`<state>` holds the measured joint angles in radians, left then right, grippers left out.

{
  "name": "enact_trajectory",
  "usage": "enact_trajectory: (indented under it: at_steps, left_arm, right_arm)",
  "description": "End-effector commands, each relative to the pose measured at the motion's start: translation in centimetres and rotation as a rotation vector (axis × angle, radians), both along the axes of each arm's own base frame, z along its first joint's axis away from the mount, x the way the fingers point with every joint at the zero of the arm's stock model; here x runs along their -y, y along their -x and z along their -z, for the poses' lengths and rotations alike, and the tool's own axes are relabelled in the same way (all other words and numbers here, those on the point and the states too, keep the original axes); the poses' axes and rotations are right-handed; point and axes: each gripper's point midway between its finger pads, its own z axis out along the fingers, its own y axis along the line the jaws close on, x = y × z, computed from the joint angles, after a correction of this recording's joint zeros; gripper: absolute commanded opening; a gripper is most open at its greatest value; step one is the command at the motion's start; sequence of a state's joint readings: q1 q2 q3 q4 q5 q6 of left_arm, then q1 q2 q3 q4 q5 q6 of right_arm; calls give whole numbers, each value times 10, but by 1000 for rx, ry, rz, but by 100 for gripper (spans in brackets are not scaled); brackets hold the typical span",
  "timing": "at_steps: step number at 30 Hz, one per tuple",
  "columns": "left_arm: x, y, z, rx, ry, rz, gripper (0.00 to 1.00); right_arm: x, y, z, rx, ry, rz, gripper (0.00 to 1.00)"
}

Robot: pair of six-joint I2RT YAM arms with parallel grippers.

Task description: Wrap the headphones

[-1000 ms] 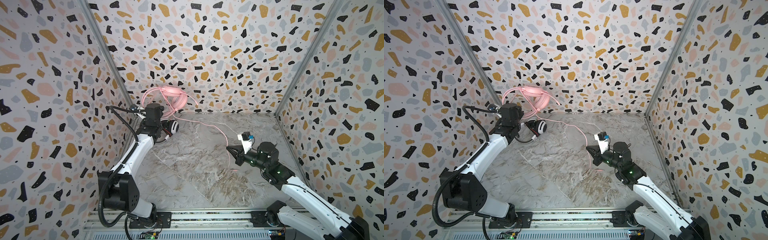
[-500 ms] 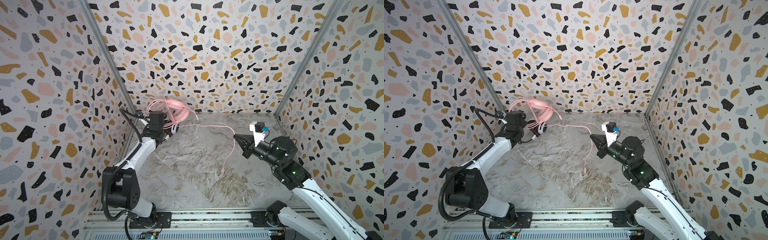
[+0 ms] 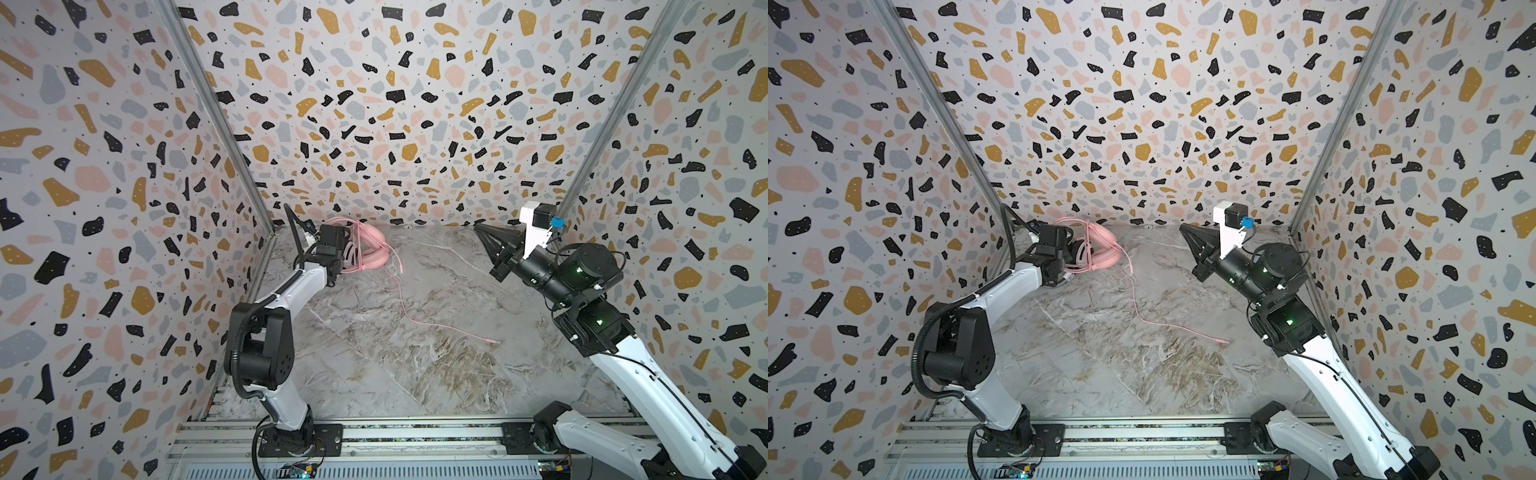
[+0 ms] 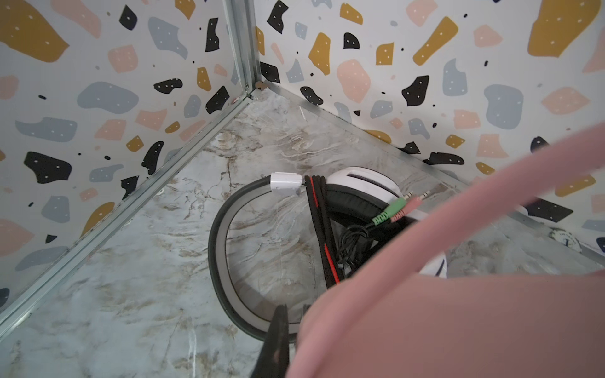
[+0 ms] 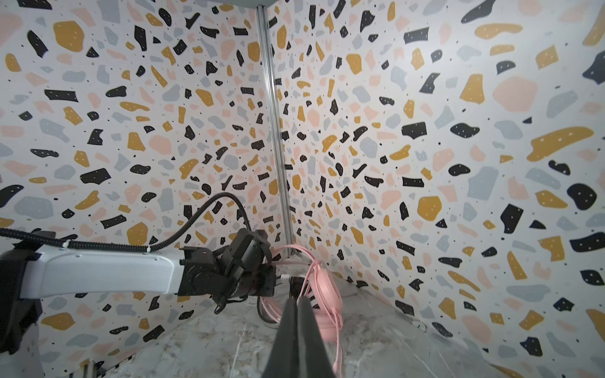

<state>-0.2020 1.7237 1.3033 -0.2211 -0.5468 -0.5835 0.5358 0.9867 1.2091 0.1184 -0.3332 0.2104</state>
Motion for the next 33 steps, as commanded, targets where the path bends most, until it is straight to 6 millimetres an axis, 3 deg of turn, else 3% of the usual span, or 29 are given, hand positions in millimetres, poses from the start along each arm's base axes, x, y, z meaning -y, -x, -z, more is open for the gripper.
enact_trajectory:
  at_steps: [1,5,11,14,16,21,25,29,33]
  left_arm:
    - [12,-17,-66,198,44,19,0]
    - [18,-15,-90,255,86,49,0]
    - [31,-5,-155,372,147,102,0]
    - [41,4,-185,411,169,137,0]
    - [50,10,-203,440,190,172,0]
    - [68,26,-238,502,258,235,0]
    - [76,36,-260,527,282,263,0]
    - [84,43,-271,541,306,287,0]
    - [84,49,-279,559,315,288,0]
  right_arm:
    - [-1,-5,5,8,14,8,0]
    - [-2,-33,83,-151,68,65,0]
    - [-11,-56,216,-405,152,28,8]
    - [-18,-63,259,-473,173,13,22]
    - [-22,-74,288,-518,180,17,43]
    - [-50,-100,332,-602,170,-94,58]
    - [-72,-124,338,-615,143,-159,72]
    - [-100,-134,343,-629,94,-309,99]
    - [-121,-137,350,-655,78,-374,99]
